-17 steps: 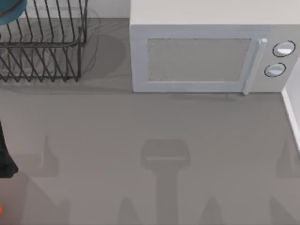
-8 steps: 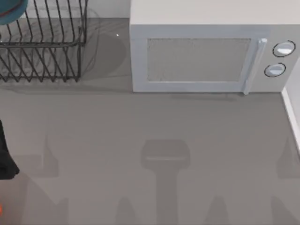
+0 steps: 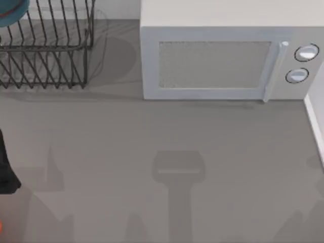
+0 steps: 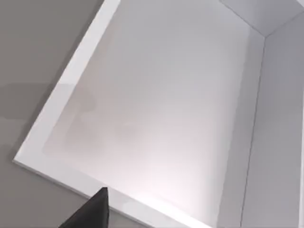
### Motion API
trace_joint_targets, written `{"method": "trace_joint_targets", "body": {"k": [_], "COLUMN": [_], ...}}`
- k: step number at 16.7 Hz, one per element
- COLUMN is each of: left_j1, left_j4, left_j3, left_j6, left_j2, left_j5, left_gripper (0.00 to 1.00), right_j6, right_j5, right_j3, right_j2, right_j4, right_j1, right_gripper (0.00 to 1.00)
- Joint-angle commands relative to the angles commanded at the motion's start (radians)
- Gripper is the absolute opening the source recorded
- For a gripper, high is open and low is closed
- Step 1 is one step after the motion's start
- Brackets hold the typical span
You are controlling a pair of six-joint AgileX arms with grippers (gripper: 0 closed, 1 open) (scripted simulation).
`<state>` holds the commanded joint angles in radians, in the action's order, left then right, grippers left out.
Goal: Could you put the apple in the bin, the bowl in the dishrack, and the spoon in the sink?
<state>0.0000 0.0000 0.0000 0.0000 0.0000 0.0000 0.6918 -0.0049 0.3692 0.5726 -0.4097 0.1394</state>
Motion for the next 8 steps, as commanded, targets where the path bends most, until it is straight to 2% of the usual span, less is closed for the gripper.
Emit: {"method": "trace_joint_targets", "body": {"k": [4,8], "left_j1": [0.0,0.0], "left_j4": [0.0,0.0], "left_j3": [0.0,0.0], "left_j6": [0.0,0.0], "left_j2": [0.0,0.0], "left_j5": [0.0,0.0], "left_gripper": [1.0,1.0], "right_j6": [0.437,0.781], "right_j5": [-0.004,-0.004], "right_j3": [0.187,0.363], "right_j2": [0.329,0.611], "right_j4": [-0.238,-0.443], "right_j1": [0.078,0.149], "right_gripper": [1.0,1.0]}}
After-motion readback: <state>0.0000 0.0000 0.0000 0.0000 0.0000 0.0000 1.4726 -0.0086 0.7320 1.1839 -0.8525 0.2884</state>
